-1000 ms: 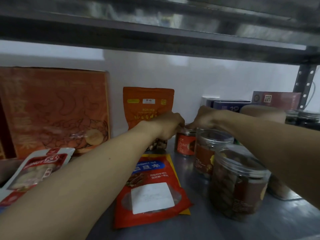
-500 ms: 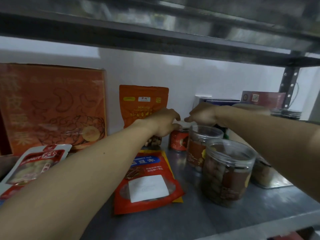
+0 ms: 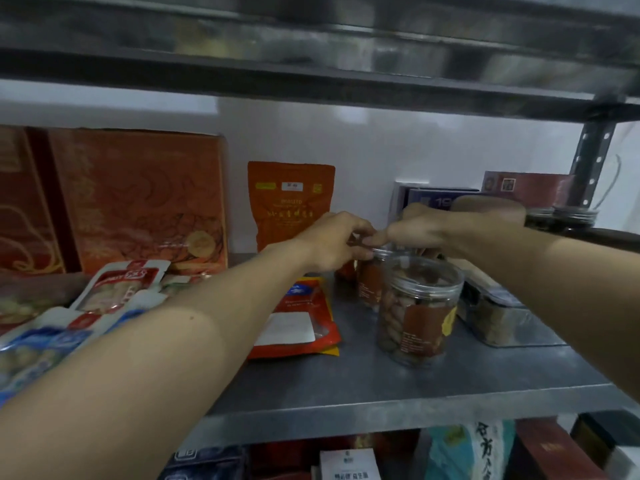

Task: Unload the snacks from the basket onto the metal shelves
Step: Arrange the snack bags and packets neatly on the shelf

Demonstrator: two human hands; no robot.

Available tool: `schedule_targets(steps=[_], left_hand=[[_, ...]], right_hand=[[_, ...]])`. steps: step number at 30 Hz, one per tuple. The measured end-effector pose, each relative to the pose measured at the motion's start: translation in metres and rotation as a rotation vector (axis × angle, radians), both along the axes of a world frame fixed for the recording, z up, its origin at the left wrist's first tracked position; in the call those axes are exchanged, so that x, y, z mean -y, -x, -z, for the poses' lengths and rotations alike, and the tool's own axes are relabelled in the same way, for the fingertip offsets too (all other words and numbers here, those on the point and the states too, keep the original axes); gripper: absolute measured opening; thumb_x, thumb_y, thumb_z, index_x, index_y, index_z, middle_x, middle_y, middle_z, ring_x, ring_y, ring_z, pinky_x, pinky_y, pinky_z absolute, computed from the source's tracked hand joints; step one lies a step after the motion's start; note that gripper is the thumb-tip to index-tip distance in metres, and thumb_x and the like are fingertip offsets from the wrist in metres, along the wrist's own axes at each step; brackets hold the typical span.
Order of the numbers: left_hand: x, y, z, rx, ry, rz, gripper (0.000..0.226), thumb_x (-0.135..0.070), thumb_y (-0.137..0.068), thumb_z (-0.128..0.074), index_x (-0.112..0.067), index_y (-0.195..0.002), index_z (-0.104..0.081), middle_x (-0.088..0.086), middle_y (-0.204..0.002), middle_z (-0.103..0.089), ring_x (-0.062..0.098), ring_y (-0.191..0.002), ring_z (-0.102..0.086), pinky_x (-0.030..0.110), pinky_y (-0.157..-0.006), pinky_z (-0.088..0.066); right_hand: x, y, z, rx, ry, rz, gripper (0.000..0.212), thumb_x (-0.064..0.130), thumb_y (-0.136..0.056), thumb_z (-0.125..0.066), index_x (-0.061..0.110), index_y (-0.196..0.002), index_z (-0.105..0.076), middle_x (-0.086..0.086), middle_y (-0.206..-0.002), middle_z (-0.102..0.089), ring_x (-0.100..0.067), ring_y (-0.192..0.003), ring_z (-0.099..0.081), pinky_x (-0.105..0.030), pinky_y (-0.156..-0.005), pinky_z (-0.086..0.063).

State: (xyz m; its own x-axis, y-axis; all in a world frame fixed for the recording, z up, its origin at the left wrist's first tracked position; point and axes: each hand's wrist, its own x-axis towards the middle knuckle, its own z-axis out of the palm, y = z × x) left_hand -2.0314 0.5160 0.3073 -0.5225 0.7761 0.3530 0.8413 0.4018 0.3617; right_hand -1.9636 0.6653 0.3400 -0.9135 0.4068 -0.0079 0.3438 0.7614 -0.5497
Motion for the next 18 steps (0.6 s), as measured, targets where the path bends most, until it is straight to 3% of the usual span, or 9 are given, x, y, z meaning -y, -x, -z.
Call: schedule_targets(steps=[2,6,10,14,18], left_hand=[[0.005,0.0,-0.001,-0.061,-0.001,-0.025,0.034,-0.028,-0.09,-0.068,-0.017,-0.122,-0.065,-0.003,-0.106,-0.059,0.01,-0.098,-0.052,0.02,-0.079,-0.035],[0.007,0.002,-0.002,-0.101,0.021,-0.034,0.027,-0.027,-0.089,-0.069,-0.015,-0.113,-0.068,0.001,-0.103,-0.058,0.019,-0.104,-0.056,0.024,-0.079,-0.037],[0.004,0.003,-0.005,-0.095,0.03,-0.021,0.019,-0.027,-0.088,-0.07,-0.016,-0.104,-0.068,-0.001,-0.1,-0.055,0.019,-0.103,-0.056,0.028,-0.082,-0.044],[0.001,0.005,-0.006,-0.101,0.024,-0.019,0.013,-0.029,-0.087,-0.071,-0.024,-0.09,-0.059,-0.007,-0.089,-0.049,0.015,-0.091,-0.051,0.024,-0.069,-0.038],[-0.001,0.008,-0.008,-0.087,0.013,-0.024,0.017,-0.032,-0.085,-0.073,-0.028,-0.089,-0.058,-0.014,-0.082,-0.044,0.011,-0.081,-0.047,0.02,-0.059,-0.033]], right_hand=[[0.001,0.003,0.001,-0.009,0.045,-0.039,0.057,0.051,-0.074,-0.079,0.006,-0.105,-0.062,-0.01,-0.105,-0.063,-0.026,-0.097,-0.061,-0.03,-0.071,-0.046],[0.002,0.006,0.004,-0.024,0.091,-0.066,0.058,0.045,-0.075,-0.08,0.003,-0.112,-0.065,-0.012,-0.109,-0.065,-0.027,-0.102,-0.062,-0.03,-0.077,-0.045],[0.0,0.009,0.004,-0.022,0.105,-0.084,0.048,0.042,-0.077,-0.079,0.005,-0.105,-0.067,-0.011,-0.102,-0.068,-0.025,-0.093,-0.065,-0.033,-0.076,-0.052],[-0.002,0.013,0.004,-0.013,0.096,-0.083,0.044,0.036,-0.08,-0.076,0.005,-0.11,-0.066,-0.014,-0.103,-0.068,-0.029,-0.094,-0.065,-0.039,-0.084,-0.055],[-0.001,0.017,0.005,-0.025,0.084,-0.08,0.04,0.028,-0.082,-0.072,0.004,-0.113,-0.065,-0.015,-0.104,-0.067,-0.029,-0.093,-0.065,-0.036,-0.078,-0.054]])
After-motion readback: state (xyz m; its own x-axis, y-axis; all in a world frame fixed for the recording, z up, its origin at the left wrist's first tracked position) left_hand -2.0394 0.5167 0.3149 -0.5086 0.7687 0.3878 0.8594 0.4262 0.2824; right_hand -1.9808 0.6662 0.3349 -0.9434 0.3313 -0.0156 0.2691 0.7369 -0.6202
